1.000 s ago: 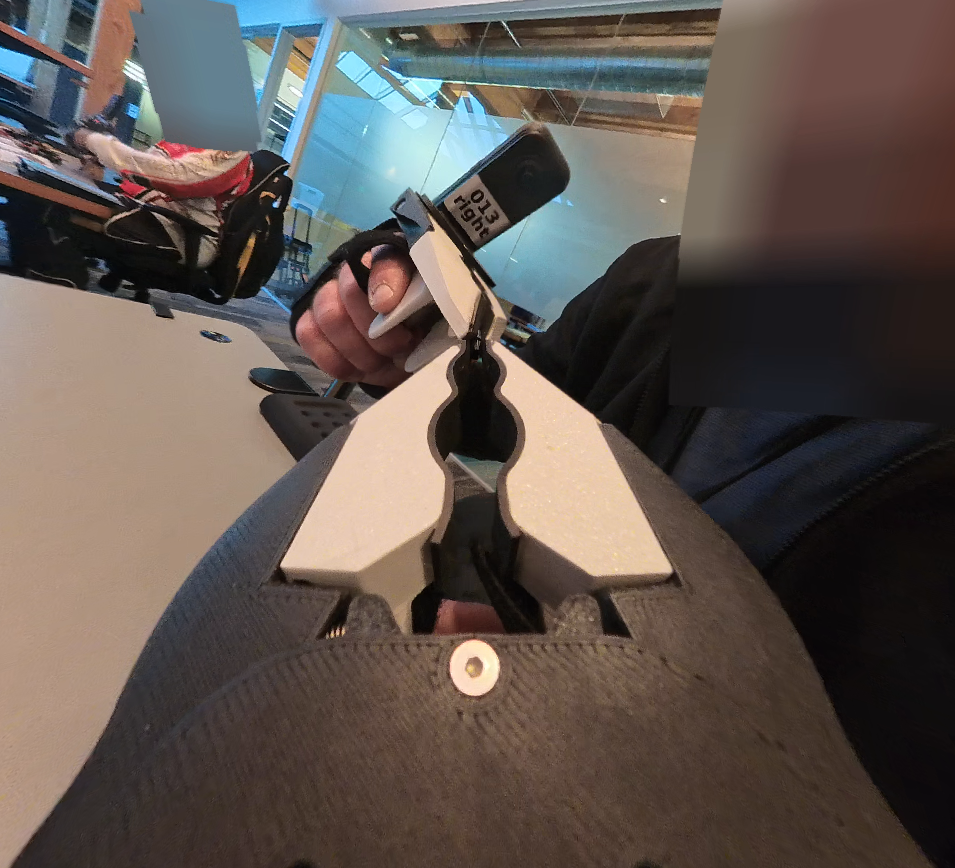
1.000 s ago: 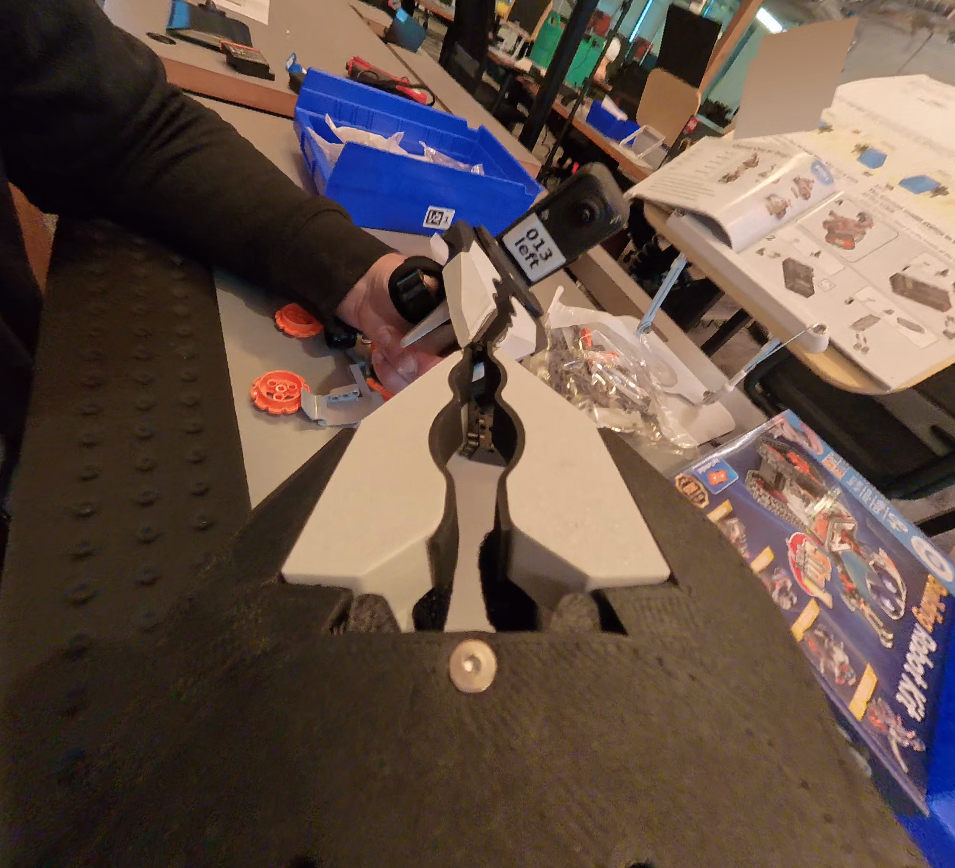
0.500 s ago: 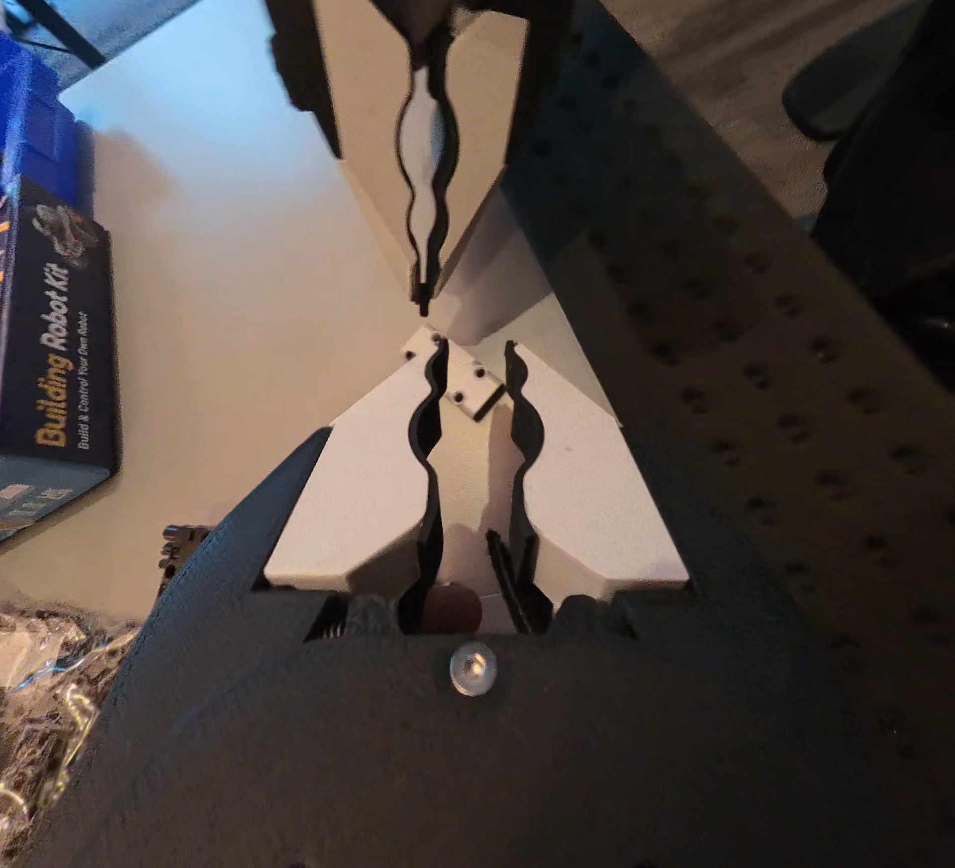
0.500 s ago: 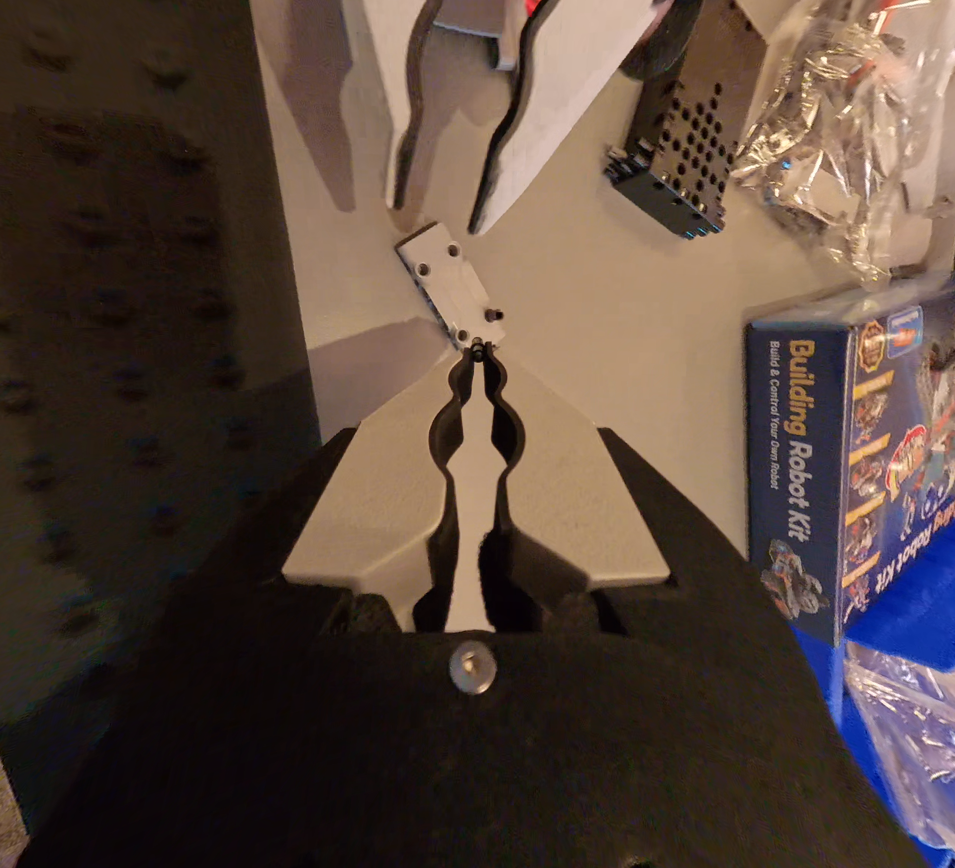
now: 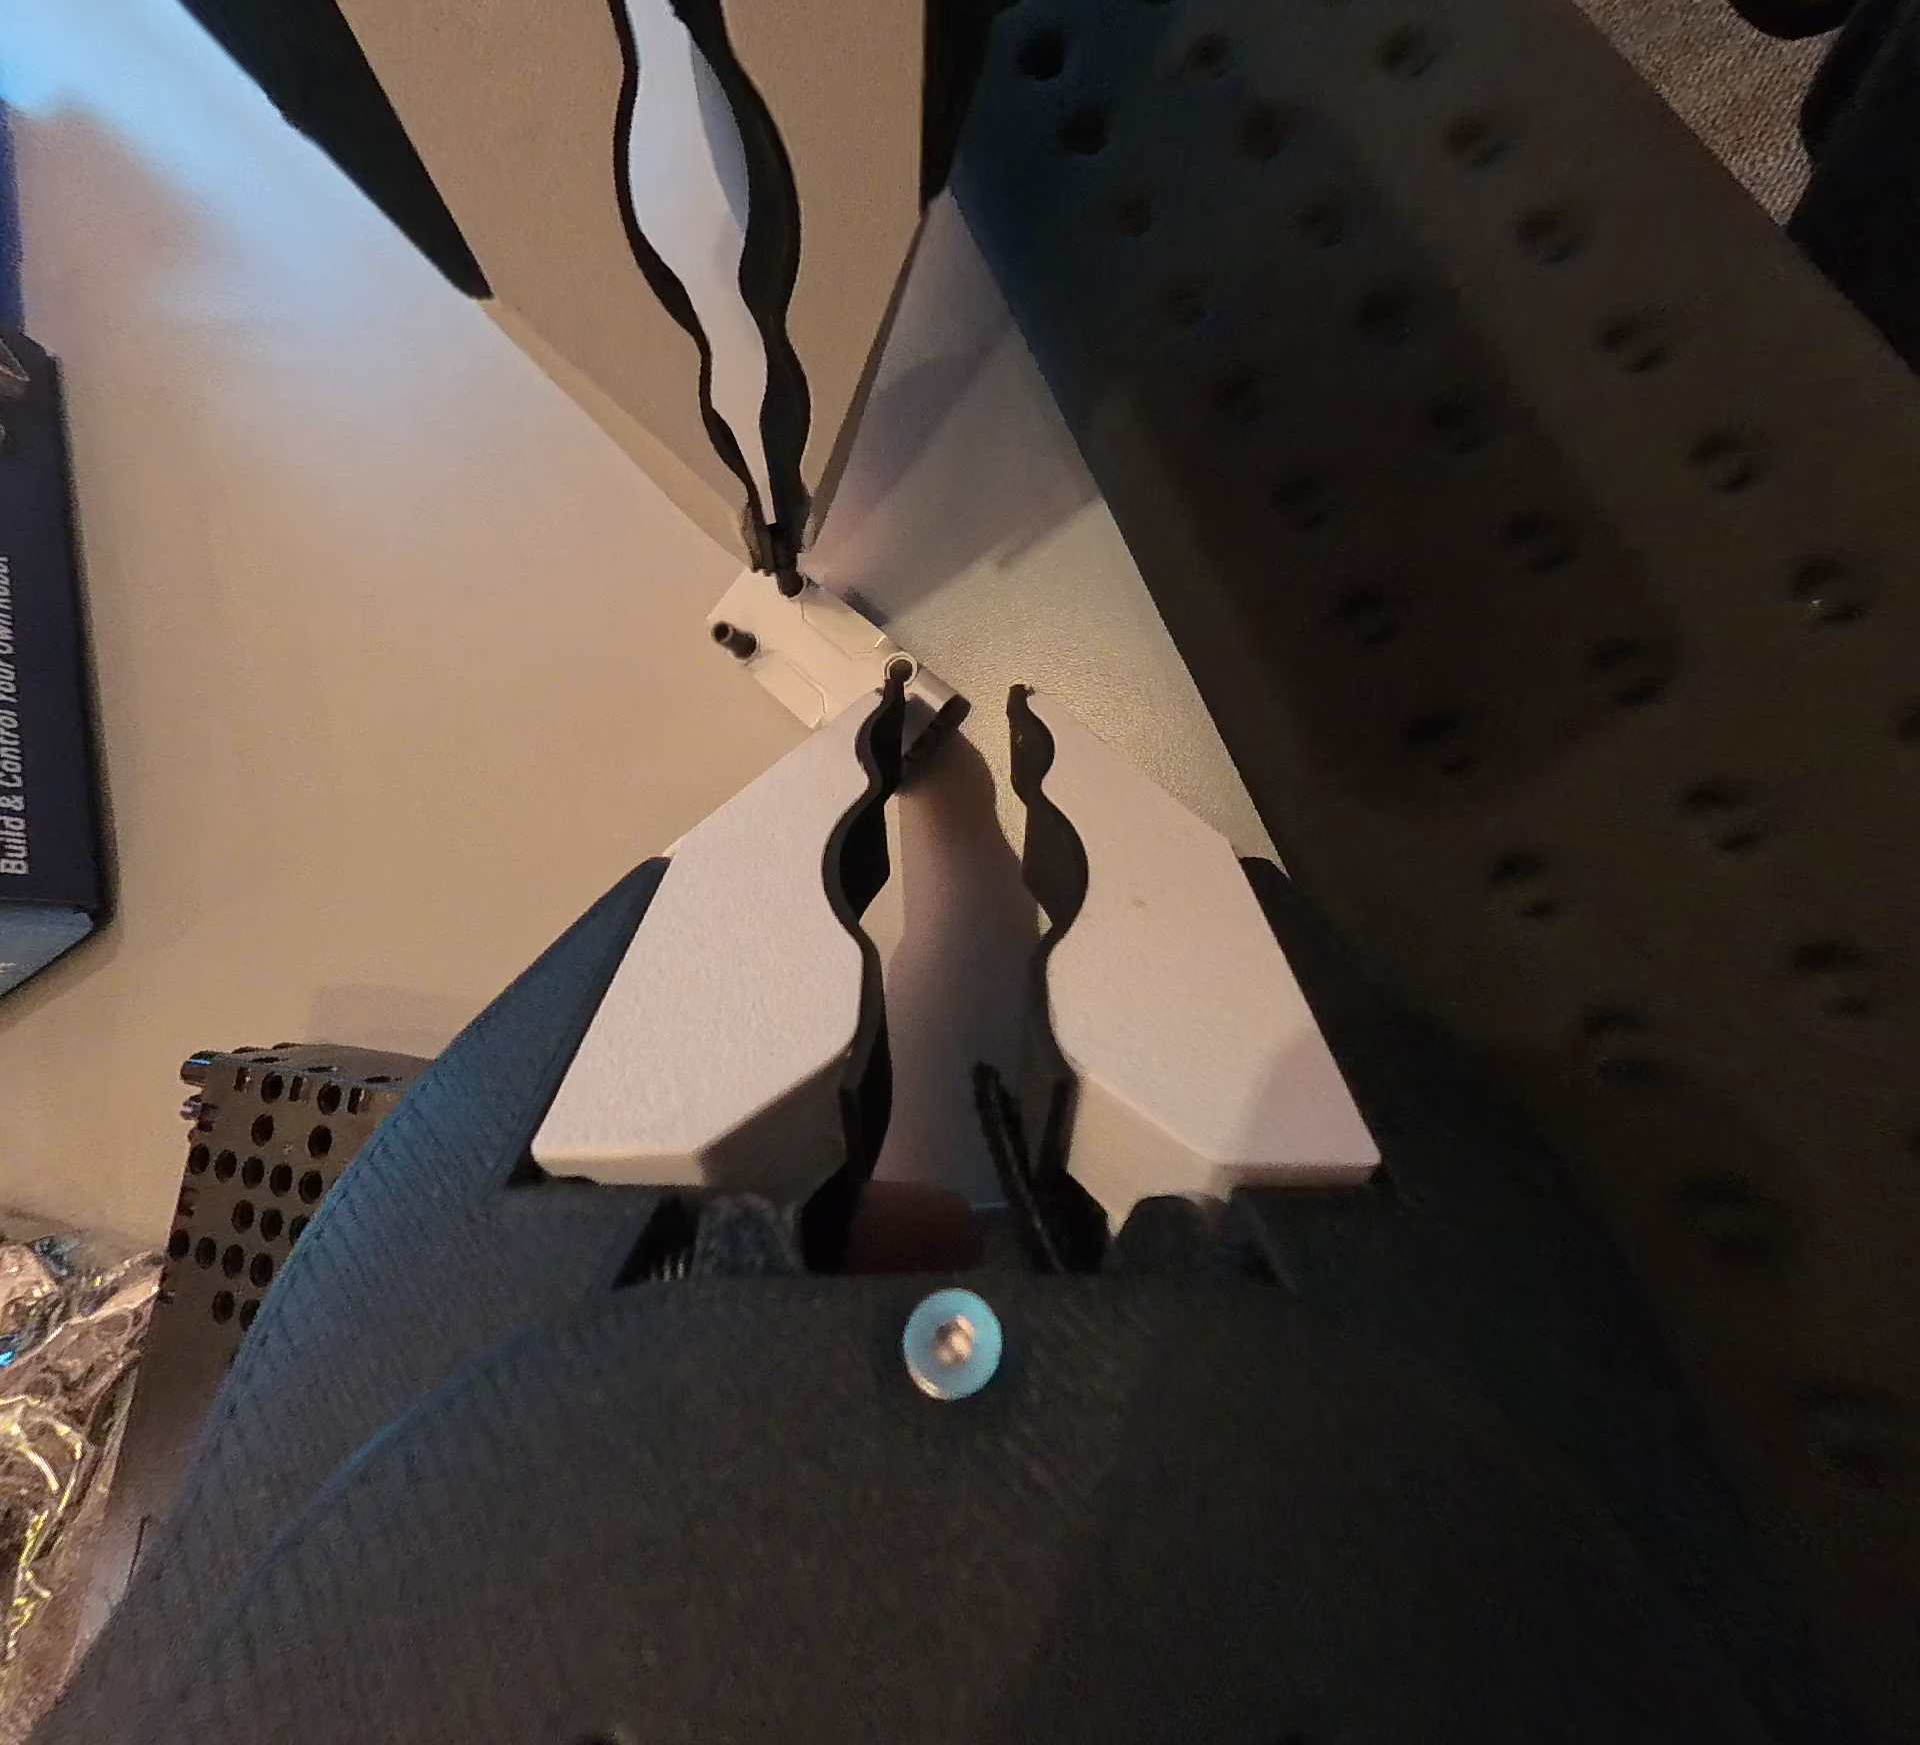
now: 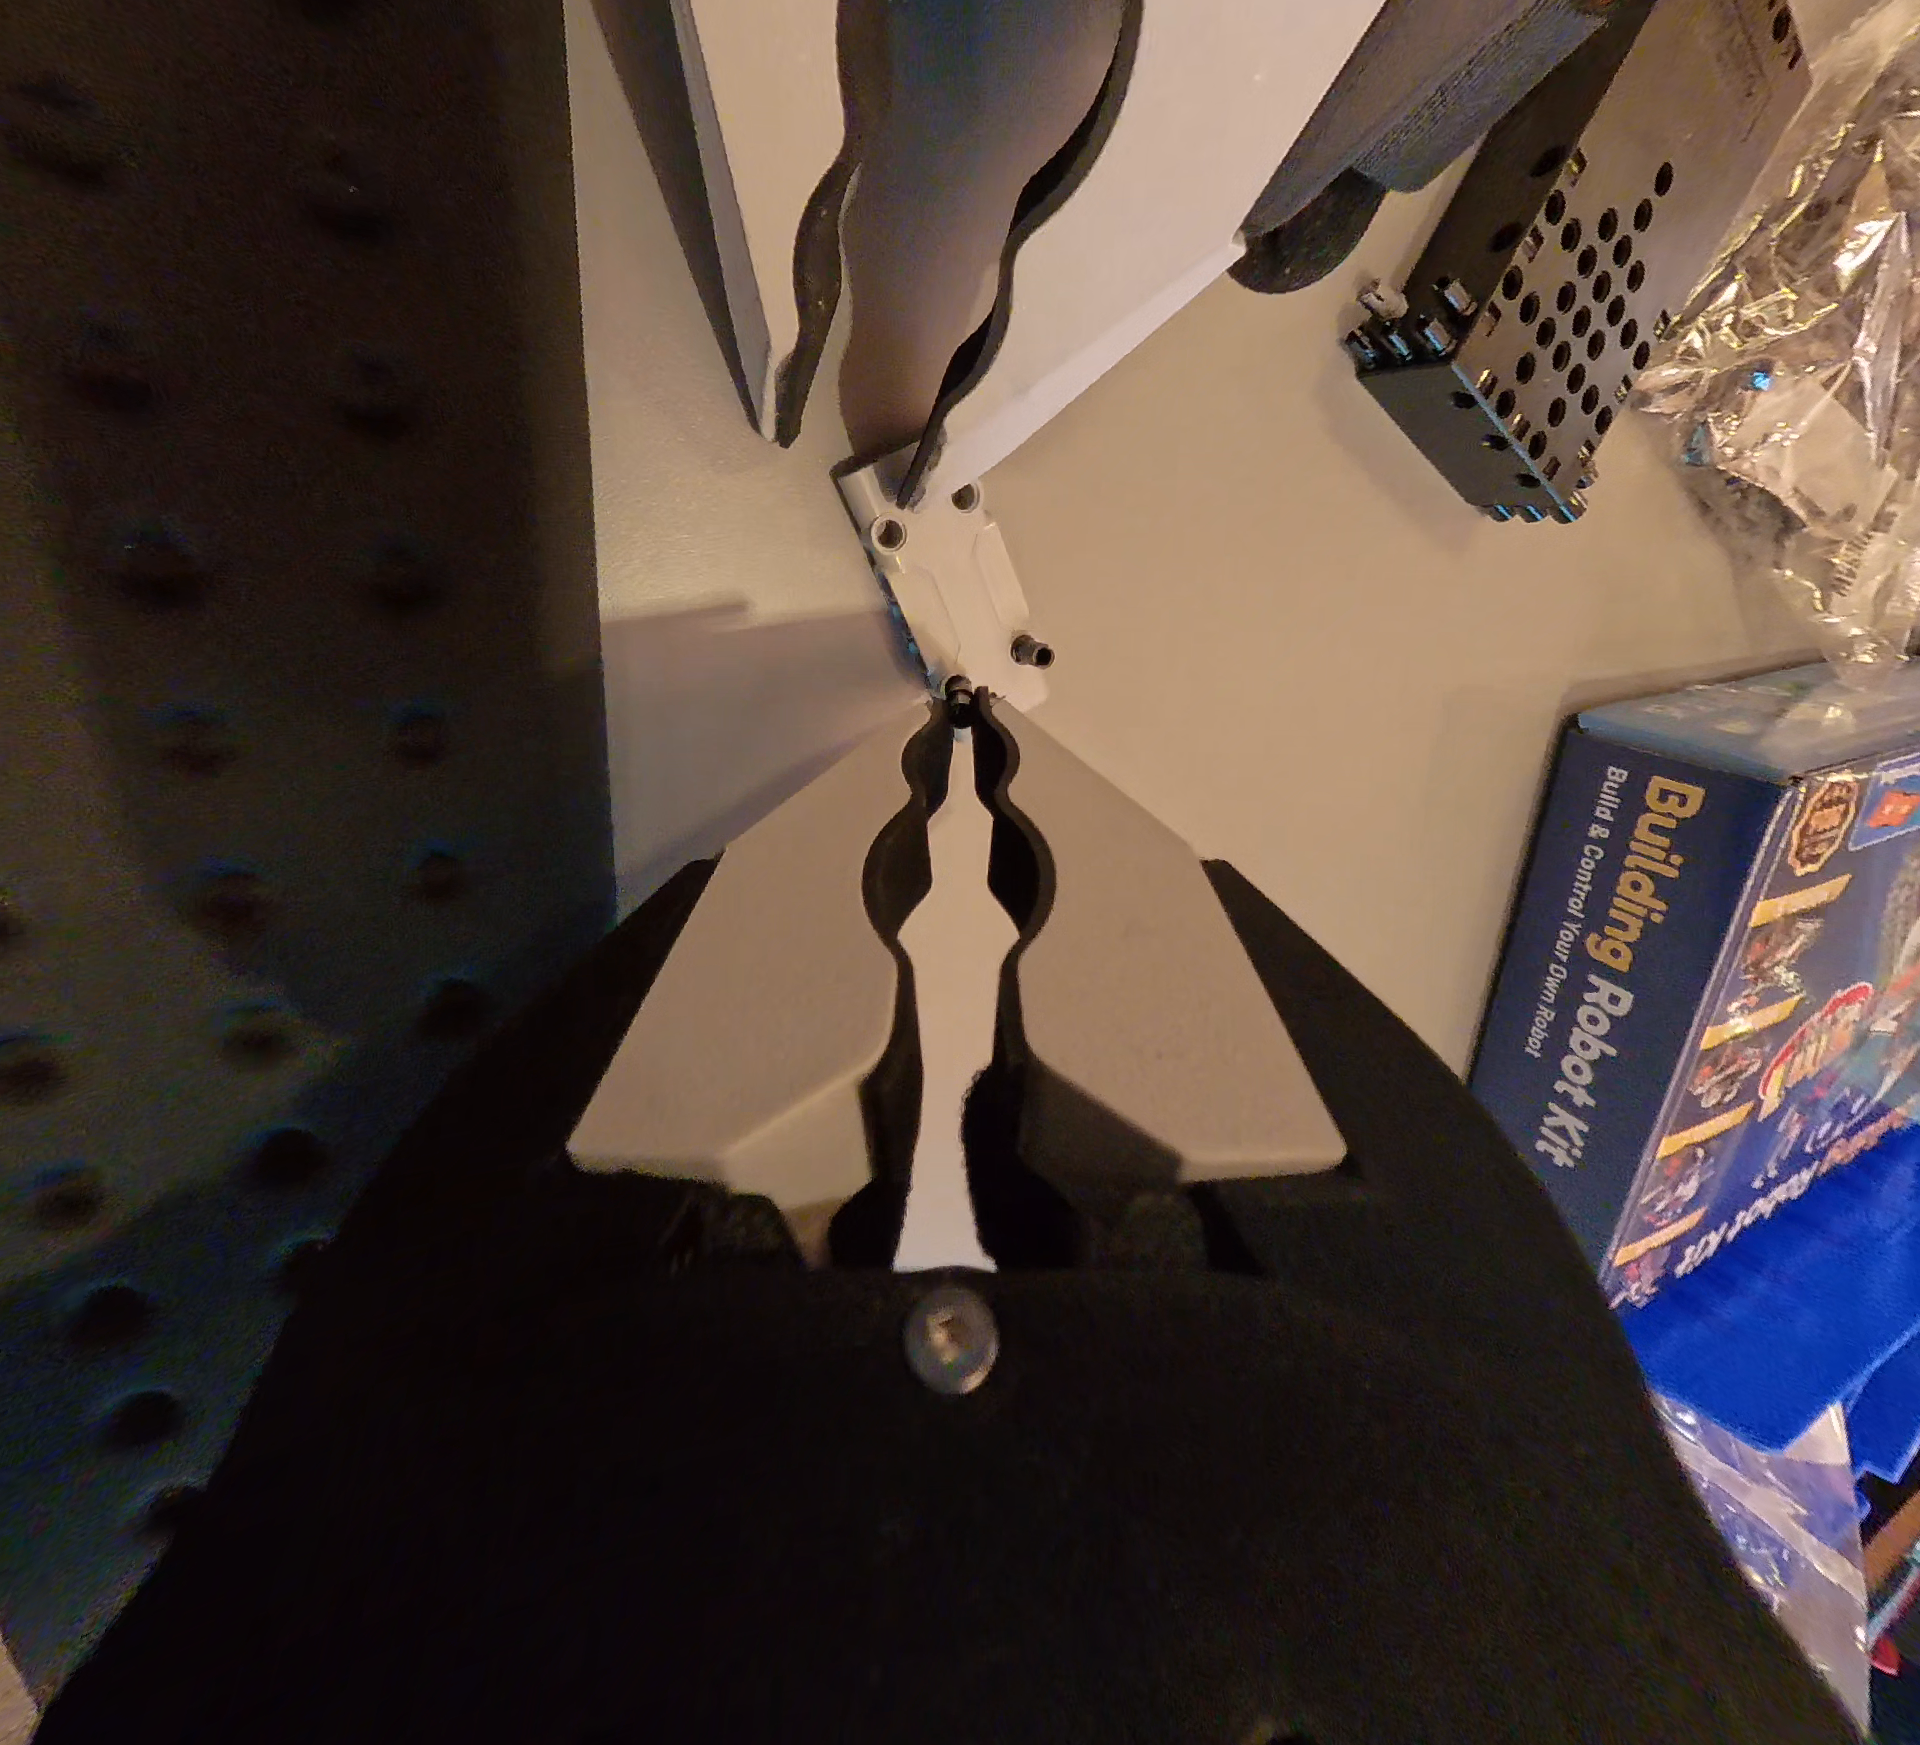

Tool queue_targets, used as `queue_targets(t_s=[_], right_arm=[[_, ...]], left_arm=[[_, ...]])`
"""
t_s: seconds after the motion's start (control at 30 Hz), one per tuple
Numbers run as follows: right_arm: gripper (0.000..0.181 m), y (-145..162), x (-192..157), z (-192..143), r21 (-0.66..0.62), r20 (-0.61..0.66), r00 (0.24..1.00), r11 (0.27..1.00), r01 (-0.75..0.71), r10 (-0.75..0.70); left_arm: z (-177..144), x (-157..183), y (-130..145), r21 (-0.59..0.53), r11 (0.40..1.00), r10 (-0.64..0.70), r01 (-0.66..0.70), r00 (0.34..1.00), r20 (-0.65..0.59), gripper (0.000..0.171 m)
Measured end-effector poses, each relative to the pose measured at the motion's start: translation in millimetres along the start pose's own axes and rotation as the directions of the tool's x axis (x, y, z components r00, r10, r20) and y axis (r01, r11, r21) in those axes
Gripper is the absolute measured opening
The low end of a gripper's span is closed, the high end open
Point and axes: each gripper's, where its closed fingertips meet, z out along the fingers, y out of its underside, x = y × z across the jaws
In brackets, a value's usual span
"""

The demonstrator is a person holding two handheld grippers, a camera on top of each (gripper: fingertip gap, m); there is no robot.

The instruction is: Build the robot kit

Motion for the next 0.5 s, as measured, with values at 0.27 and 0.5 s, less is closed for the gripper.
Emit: queue_targets(t_s=[0.27,0.5], right_arm=[[0.002,-0.1,-2.2,0.0,-0.006,0.111,0.994,1.000,0.007,-0.006],[0.001,0.4,-3.9,1.3,0.023,0.232,0.973,1.000,-0.019,0.013]], left_arm=[[0.9,-1.2,-0.6,0.006,1.000,-0.005,0.005,1.000,0.003,0.016],[1.4,-2.2,-0.8,0.009,1.000,-0.007,0.007,1.000,0.012,0.014]])
